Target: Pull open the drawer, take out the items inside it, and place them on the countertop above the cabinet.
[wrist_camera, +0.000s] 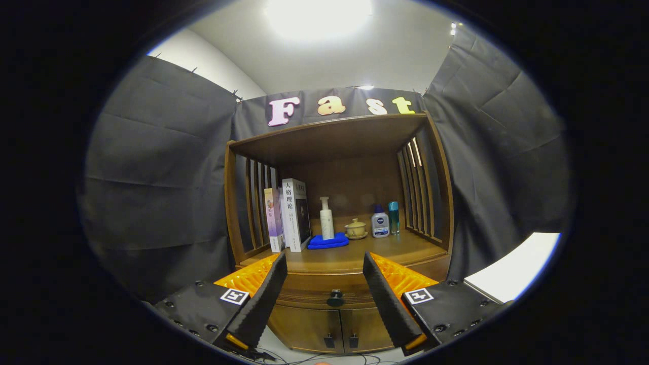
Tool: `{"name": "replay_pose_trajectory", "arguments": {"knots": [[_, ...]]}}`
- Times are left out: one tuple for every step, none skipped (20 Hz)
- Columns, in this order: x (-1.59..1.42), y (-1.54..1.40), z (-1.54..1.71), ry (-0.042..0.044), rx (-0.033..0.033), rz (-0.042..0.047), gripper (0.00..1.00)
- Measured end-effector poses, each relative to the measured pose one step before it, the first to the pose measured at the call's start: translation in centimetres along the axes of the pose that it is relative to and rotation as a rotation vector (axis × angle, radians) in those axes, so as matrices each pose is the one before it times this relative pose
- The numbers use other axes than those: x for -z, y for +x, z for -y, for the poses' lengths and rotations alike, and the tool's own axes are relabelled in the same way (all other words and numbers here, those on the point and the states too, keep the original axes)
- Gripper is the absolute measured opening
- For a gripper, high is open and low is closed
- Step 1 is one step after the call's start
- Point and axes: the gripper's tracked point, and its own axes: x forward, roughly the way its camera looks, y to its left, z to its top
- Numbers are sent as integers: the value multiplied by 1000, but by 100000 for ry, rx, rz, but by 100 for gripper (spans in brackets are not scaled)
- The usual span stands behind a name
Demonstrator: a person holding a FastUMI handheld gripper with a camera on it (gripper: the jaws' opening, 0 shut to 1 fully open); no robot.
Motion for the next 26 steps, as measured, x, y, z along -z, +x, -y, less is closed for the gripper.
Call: {"name": "replay_pose_trajectory", "arguments": {"knots": [[8, 167, 80, 388, 276, -47, 95], [215, 195, -23, 560, 26, -341, 95], [151, 184, -170, 460, -434, -349, 95], [241, 262, -191, 20, -174, -333, 96], [243, 362, -62, -380, -5, -274, 97], [318, 399, -80, -422, -146, -493, 98], [325, 486, -166, -330, -411, -603, 98], [427, 629, 4, -625, 263, -435, 98], [377, 720, 141, -702, 651, -551, 98], [473, 660, -9, -427, 94, -692, 98], [580, 775, -11, -258, 32, -1179, 98], [766, 837, -9, -318, 229, -1315, 98], [573, 817, -21, -40, 8, -1101, 98], [782, 716, -256, 534, -700, -1569, 98], [506, 716, -156, 911, -406, -643, 98], [498, 789, -52, 555, -205, -371, 98], [385, 769, 14, -113, 6, -278, 98], [726, 786, 2, -822, 319, -767, 98], [722, 716, 82, -854, 595, -1249, 98], [700, 688, 106, -535, 204, -1313, 98], [661, 626, 76, -274, 460, -803, 98], [256, 618, -118, -368, -130, -303, 98], [574, 517, 168, -789, 459, -534, 98], [709, 544, 289, -731, 542, -1010, 98], [819, 595, 251, -719, 318, -1142, 98], [801, 613, 159, -497, 568, -1167, 98]]}}
